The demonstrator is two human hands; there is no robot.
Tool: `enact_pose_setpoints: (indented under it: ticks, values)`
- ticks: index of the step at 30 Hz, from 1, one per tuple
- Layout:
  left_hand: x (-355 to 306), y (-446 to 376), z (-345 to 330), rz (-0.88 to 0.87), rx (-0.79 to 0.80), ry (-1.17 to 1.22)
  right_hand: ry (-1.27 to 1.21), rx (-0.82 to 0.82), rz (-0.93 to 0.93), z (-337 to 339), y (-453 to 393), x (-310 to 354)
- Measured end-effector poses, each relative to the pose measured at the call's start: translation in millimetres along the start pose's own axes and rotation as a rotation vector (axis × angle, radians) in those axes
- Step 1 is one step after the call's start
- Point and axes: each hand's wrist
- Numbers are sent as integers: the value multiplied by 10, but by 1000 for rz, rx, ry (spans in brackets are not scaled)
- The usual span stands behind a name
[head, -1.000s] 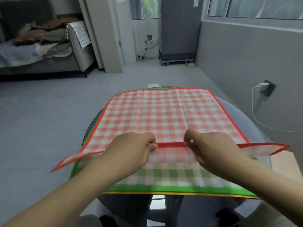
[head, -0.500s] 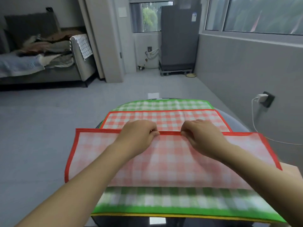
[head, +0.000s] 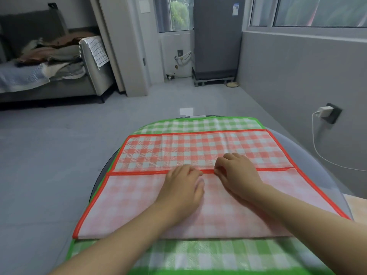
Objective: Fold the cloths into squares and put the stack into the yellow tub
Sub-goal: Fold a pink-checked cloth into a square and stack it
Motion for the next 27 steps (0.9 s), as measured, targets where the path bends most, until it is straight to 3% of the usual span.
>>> enact_pose_setpoints:
  ticks: [7, 16, 20, 23, 27]
  values:
    - [-98, 262, -215, -21, 264, -80, 53, -23, -27, -56, 5, 7]
    - [-31, 254, -356, -31, 230, -145, 12, 40, -53, 19, 283, 238]
    - [-29, 252, -370, -19, 232, -143, 5, 268, -62, 29, 648, 356]
    - [-32, 250, -359, -7, 246, -167, 13, 370, -84, 49, 792, 204]
    - [-47, 263, -339, 2, 274, -188, 74, 384, -168, 125, 883, -203]
Point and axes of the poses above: each hand's wrist, its own y-axis away from the middle knuckle, its own z-axis out of the back of the hand, x = y × z, and after that the axes turned 8 degrees about x, right-handed
